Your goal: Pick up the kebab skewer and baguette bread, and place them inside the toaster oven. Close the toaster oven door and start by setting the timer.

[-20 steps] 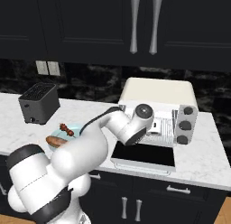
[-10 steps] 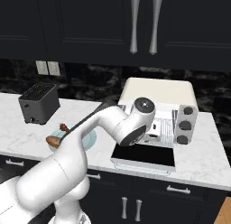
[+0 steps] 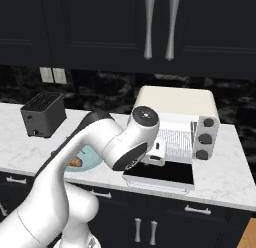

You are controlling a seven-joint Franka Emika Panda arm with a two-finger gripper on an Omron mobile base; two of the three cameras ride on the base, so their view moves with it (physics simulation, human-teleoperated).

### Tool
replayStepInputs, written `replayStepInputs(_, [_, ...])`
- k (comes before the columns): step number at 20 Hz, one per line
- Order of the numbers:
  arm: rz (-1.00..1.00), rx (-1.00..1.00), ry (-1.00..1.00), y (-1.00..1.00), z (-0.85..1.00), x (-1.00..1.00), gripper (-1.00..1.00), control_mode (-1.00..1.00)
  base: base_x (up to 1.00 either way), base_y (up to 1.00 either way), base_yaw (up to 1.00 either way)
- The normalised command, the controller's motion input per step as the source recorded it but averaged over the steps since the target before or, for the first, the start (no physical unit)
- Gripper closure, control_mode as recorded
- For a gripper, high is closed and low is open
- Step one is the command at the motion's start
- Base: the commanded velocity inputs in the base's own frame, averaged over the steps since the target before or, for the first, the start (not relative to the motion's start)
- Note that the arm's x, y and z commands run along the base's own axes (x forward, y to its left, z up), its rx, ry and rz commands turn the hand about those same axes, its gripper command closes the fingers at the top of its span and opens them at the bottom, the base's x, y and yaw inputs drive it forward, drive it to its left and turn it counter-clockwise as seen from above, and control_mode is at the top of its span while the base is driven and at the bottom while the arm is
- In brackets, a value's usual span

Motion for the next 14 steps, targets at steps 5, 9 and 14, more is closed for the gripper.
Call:
replayStepInputs(5, [0.00, 0.00, 0.14, 0.82, 0.20, -0.61, -1.00, -1.00, 0.00, 0.00, 0.00])
replayStepInputs(9, [0.00, 0.00, 0.15, 0.92, 0.06, -0.45, -1.00, -1.00, 0.00, 0.00, 0.00])
replayStepInputs(14, [0.12, 0.00, 0.10, 0.90, 0.03, -0.10, -1.00, -1.00, 0.00, 0.00, 0.00])
